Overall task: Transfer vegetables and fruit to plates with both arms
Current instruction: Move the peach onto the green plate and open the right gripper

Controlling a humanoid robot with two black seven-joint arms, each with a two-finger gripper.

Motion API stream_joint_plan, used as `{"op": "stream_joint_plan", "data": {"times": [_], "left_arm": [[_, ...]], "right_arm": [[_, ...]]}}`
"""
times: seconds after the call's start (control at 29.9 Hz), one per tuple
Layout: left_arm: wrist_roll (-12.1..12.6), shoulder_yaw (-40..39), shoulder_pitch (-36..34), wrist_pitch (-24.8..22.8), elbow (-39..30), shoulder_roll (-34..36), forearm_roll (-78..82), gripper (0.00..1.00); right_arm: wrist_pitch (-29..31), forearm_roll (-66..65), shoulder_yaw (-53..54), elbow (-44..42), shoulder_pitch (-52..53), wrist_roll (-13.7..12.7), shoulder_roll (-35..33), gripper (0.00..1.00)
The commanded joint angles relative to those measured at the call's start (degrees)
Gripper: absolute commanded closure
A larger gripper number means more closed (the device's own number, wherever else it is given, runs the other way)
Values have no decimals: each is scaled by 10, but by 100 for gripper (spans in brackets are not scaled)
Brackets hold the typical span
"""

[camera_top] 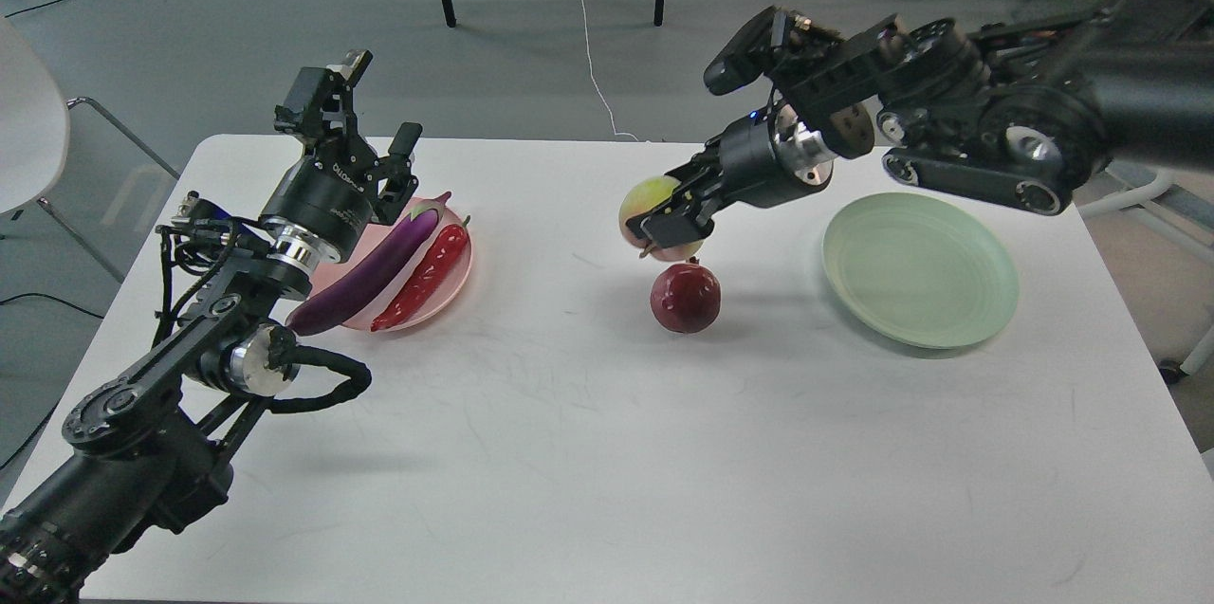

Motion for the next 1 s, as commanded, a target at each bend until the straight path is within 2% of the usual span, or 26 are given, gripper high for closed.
{"op": "stream_joint_plan", "data": {"times": [0.0,0.13,0.33,0.6,0.97], "left_arm": [[0,0,0,0,0,-1,0,1],[0,1,0,0,0,-3,0,1],[1,1,0,-2,0,-3,0,1],[1,1,0,0,0,-10,0,1],[1,1,1,0,0,-11,1,1]], "right_arm": [[0,-36,-2,-21,-4,0,-58,71],[-6,-60,-11,-124,-79,0,-90,71],[-31,-63,-13,-188,-179,0,-101,71],[-47,-70,-13,-211,-253,0,-85,67],[-48,-82,-13,-198,-271,0,-73,64]]}}
